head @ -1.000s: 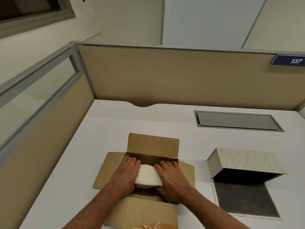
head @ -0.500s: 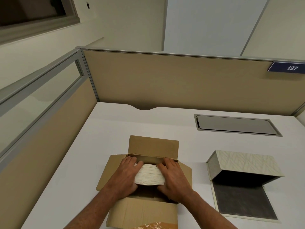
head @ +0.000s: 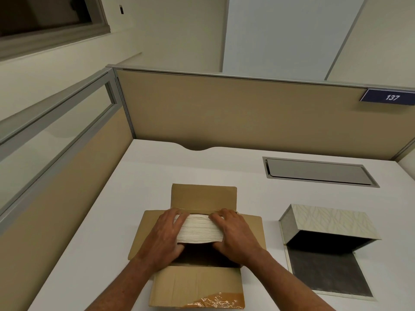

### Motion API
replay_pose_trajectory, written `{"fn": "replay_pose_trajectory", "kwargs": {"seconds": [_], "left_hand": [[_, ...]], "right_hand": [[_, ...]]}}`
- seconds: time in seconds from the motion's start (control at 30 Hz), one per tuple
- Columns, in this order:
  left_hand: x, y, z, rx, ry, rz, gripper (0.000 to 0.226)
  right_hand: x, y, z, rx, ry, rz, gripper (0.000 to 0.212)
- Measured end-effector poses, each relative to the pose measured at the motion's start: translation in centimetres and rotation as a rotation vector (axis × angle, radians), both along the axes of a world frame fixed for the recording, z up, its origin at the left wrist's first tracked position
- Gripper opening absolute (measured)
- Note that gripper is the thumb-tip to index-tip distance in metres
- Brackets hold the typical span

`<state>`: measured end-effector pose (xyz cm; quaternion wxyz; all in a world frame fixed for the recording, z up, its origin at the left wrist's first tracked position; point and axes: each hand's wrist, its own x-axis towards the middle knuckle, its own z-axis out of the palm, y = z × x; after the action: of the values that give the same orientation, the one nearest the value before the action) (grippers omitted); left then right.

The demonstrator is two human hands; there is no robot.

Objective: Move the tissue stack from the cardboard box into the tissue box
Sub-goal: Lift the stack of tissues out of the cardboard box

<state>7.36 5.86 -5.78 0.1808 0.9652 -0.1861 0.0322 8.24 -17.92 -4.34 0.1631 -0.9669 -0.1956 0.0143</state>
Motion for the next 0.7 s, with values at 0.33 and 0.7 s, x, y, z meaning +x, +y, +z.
{"fn": "replay_pose_trajectory", "kwargs": {"seconds": [0.33, 0.7], "left_hand": [[-1.5, -0.7, 1.6, -0.067, -0.044, 0.074, 0.083], [-2.9, -1.8, 6.6, -0.165, -0.066, 0.101, 0.079]], "right_hand": [[-0.7, -0.7, 0.8, 0.111, 0.02, 0.018, 0.072], [-2.4, -3.1, 4.4, 0.135, -0.061, -0.016, 0.068]]}}
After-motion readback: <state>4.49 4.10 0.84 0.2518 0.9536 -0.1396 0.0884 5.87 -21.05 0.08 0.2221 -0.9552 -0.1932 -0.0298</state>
